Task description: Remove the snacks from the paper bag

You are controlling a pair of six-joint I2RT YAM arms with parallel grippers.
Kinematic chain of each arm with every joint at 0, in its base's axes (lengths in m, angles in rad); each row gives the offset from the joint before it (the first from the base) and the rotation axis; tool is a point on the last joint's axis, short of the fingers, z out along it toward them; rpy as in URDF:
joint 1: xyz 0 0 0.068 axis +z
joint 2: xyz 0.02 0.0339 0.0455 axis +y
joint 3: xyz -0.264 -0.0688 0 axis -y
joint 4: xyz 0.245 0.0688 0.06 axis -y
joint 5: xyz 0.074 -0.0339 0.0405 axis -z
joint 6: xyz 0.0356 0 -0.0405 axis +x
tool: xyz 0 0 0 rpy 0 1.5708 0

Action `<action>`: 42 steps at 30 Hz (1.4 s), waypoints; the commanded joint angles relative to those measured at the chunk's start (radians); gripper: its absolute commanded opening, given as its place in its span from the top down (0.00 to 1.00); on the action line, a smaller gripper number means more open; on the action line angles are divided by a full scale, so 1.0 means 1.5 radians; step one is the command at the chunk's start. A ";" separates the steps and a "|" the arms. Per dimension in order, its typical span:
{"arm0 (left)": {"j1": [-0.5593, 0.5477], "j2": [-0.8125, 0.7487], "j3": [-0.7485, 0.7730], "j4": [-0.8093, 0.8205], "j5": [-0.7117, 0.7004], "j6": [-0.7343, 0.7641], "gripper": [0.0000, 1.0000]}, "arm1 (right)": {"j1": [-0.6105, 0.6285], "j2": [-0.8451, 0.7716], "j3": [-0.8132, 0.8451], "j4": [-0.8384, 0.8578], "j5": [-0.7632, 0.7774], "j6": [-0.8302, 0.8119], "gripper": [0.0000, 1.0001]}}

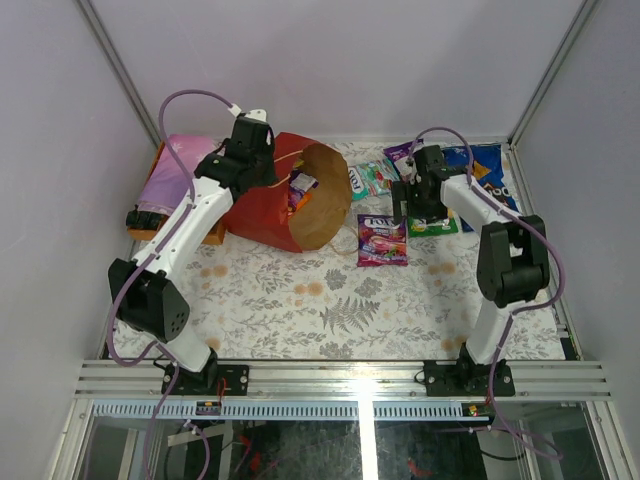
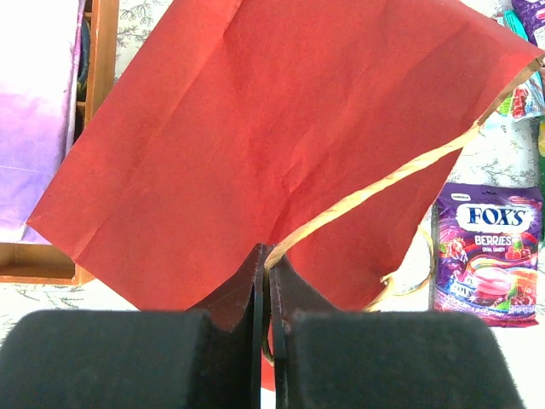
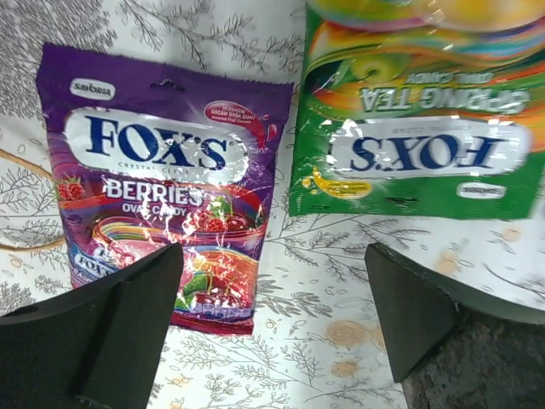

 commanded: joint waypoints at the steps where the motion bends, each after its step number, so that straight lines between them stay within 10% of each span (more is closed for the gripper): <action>1: 0.005 -0.008 -0.007 0.022 -0.008 0.012 1.00 | 0.084 -0.088 0.018 0.005 0.153 0.004 0.04; 12: 0.013 -0.004 -0.014 0.021 0.006 0.015 1.00 | 0.276 -0.114 -0.182 0.166 0.299 0.186 0.05; 31: 0.016 -0.015 -0.028 0.023 -0.015 0.023 1.00 | 0.199 0.001 -0.191 0.304 0.165 0.070 0.09; 42: 0.019 -0.025 -0.031 0.027 -0.016 0.024 1.00 | 0.185 -0.142 -0.158 0.270 0.205 0.002 0.01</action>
